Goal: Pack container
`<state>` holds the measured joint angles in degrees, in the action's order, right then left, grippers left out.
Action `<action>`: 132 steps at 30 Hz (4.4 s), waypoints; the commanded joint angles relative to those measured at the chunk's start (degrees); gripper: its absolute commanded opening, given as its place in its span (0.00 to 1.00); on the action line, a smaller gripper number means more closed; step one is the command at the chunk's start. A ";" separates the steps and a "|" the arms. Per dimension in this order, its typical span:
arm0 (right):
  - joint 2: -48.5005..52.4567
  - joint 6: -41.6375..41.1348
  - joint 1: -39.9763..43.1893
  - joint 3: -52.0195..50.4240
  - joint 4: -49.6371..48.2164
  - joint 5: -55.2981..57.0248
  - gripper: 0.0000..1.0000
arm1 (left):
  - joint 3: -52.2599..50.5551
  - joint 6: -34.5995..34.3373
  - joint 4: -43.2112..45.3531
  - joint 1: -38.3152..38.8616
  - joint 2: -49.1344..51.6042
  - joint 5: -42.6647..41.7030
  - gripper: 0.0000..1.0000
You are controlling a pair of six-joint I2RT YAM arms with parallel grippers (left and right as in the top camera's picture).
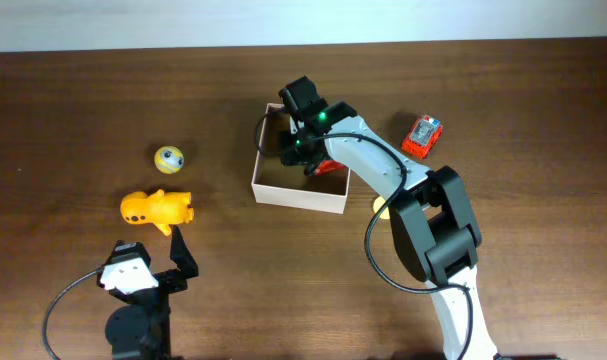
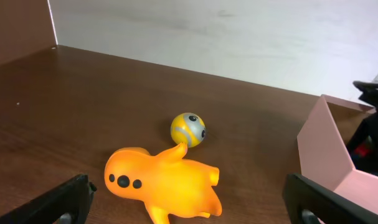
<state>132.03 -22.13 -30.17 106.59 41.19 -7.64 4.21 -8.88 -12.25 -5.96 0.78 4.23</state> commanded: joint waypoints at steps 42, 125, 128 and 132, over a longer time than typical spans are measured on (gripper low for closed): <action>0.79 5.86 4.13 -0.31 -2.23 22.16 0.28 | -0.52 -0.07 0.17 -0.07 -0.48 -0.85 0.99; 0.79 15.17 -6.08 -0.31 21.70 10.91 0.34 | -0.52 -0.07 0.20 -0.07 -0.48 -0.85 0.99; 0.79 16.22 -6.10 -0.31 22.71 11.08 0.34 | -0.52 -0.07 0.17 -0.07 -0.48 -0.85 0.99; 0.79 17.97 -6.08 -0.31 23.56 11.30 0.34 | -0.52 -0.07 0.17 -0.07 -0.48 -0.85 0.99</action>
<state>132.07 -7.20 -36.25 107.09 63.09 3.07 4.21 -8.88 -12.25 -5.98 0.78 4.23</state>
